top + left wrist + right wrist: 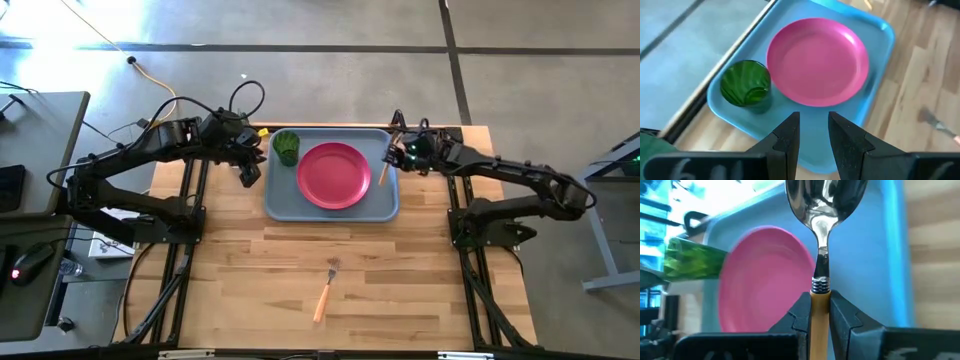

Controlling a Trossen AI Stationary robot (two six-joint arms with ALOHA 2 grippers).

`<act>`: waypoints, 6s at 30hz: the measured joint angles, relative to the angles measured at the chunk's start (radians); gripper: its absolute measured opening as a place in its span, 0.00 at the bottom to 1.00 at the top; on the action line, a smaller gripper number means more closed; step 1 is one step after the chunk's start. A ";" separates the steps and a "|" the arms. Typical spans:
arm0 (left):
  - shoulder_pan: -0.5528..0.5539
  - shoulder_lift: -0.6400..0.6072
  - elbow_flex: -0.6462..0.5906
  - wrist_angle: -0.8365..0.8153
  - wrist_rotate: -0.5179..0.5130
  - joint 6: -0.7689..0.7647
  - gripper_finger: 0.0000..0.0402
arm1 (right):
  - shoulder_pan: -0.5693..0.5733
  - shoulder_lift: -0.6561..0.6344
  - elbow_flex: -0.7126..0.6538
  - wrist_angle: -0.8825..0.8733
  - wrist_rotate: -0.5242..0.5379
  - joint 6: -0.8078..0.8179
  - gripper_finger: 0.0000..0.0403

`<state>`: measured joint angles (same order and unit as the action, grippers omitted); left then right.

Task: Pick and place plate/cup/fork/spoon on tray
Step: Put the yellow spoon on the gray tray, then put the orange fork on the gray tray

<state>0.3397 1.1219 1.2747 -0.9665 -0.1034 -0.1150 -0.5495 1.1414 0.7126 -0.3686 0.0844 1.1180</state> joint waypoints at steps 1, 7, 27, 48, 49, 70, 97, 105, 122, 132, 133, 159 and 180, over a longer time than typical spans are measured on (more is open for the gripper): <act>0.000 0.000 0.000 0.000 -0.004 0.014 0.22 | 0.013 0.005 0.019 -0.006 0.019 0.001 0.05; 0.000 0.000 0.000 0.000 -0.007 0.043 0.22 | 0.060 0.057 0.159 -0.163 0.109 0.000 0.05; 0.000 0.000 0.000 0.000 -0.009 0.105 0.22 | 0.071 0.516 0.500 -0.521 0.011 -0.045 0.05; 0.000 0.000 0.000 -0.001 -0.012 0.119 0.22 | 0.072 0.707 0.503 -0.490 -0.086 0.004 0.05; 0.000 0.000 0.000 -0.002 -0.012 0.124 0.22 | 0.072 0.712 0.503 -0.487 -0.089 0.004 0.05; 0.000 0.000 0.000 -0.002 -0.012 0.159 0.22 | 0.062 0.726 0.503 -0.450 -0.086 0.006 0.05; 0.000 0.000 0.000 -0.001 -0.012 0.171 0.22 | 0.061 0.726 0.480 -0.433 -0.105 0.003 0.05; 0.000 0.000 0.000 -0.001 -0.012 0.172 0.22 | 0.059 0.726 0.480 -0.428 -0.100 -0.008 0.05; 0.000 0.000 0.000 -0.001 -0.012 0.172 0.22 | 0.059 0.726 0.480 -0.428 -0.074 -0.019 0.20; 0.000 0.000 0.000 -0.001 -0.012 0.172 0.22 | 0.061 0.726 0.481 -0.465 -0.070 -0.024 0.20; 0.000 0.000 0.000 -0.001 -0.012 0.172 0.22 | 0.061 0.726 0.481 -0.466 -0.070 -0.025 0.20; 0.000 0.000 0.000 -0.001 -0.075 0.160 0.23 | 0.065 0.721 0.617 -0.624 -0.014 -0.097 0.21; 0.000 0.000 0.000 -0.001 0.014 -0.017 0.39 | 0.266 0.721 0.994 -0.992 0.196 -0.071 0.21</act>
<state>0.3394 1.1218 1.2747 -0.9676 -0.0896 -0.1318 -0.2835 1.8626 1.7065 -1.3602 0.2808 1.0470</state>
